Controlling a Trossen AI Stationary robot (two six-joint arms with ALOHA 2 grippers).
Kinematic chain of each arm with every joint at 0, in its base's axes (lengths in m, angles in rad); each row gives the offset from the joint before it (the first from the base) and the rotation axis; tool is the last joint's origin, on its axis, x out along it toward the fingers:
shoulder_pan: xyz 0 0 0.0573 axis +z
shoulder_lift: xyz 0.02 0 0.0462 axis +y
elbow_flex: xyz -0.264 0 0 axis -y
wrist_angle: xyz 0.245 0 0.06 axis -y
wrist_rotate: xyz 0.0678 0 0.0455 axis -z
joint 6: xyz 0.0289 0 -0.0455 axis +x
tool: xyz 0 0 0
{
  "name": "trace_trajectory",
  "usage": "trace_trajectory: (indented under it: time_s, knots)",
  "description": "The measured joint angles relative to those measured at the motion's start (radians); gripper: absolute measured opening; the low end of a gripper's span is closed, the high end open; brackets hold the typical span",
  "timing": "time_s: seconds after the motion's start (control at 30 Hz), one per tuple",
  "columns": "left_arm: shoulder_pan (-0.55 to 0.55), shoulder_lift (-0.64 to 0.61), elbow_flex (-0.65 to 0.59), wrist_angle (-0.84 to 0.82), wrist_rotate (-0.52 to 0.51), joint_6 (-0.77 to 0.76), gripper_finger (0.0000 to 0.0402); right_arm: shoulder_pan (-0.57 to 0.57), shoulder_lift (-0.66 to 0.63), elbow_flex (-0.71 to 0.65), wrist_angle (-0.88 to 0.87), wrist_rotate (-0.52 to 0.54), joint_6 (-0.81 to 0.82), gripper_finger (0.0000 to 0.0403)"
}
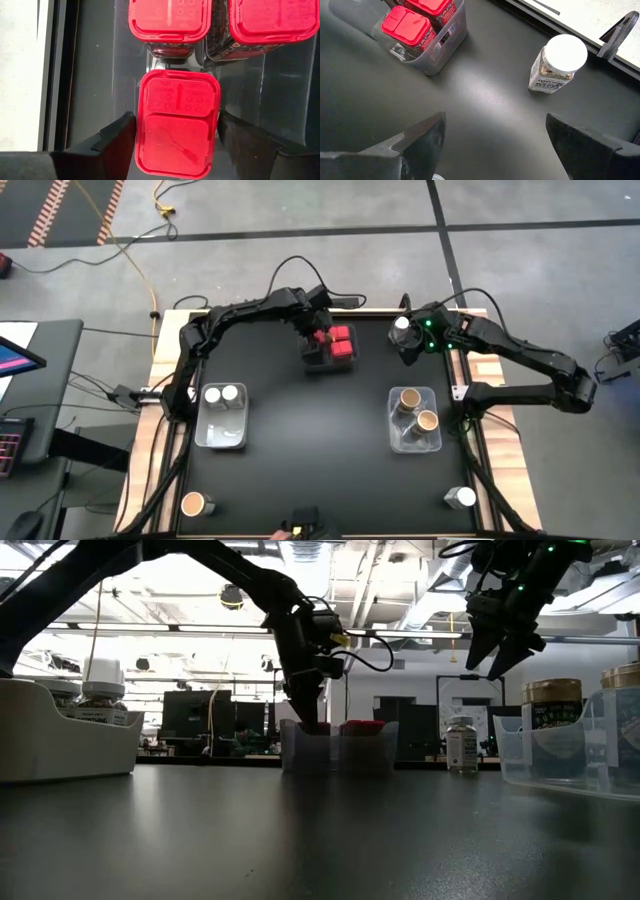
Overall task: Sort spices by type
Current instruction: Put the red seasoning can into the black bin
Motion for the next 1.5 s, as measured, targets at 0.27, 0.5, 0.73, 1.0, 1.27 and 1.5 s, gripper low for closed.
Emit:
trace_trajectory:
  time_s: [0.27, 0.5, 0.73, 1.0, 1.27, 1.5]
  knots:
    - [0.0, 0.0, 0.0, -0.012, -0.054, -0.003, 0.0267, 0.0, 0.0, 0.0, 0.0, 0.0, 0.002, 0.0372]
    - [-0.001, 0.0, 0.0, -0.017, -0.093, -0.017, 0.0267, 0.0, 0.0, 0.0, 0.0, 0.0, 0.002, 0.0372]
    - [-0.003, -0.002, 0.0, -0.017, -0.094, -0.022, 0.0267, 0.0, 0.0, 0.0, 0.0, 0.0, 0.001, 0.0372]
    - [-0.009, -0.003, 0.0, -0.016, -0.094, -0.035, 0.0267, 0.0, 0.0, 0.0, 0.0, 0.0, -0.003, 0.0372]
    - [-0.012, -0.003, 0.002, -0.018, -0.093, -0.043, 0.0267, 0.0, 0.0, 0.0, -0.001, 0.0, -0.006, 0.0372]
    - [-0.011, -0.005, 0.06, -0.04, -0.093, -0.039, 0.0267, 0.0, 0.0, 0.0, -0.001, 0.0, -0.008, 0.0372]
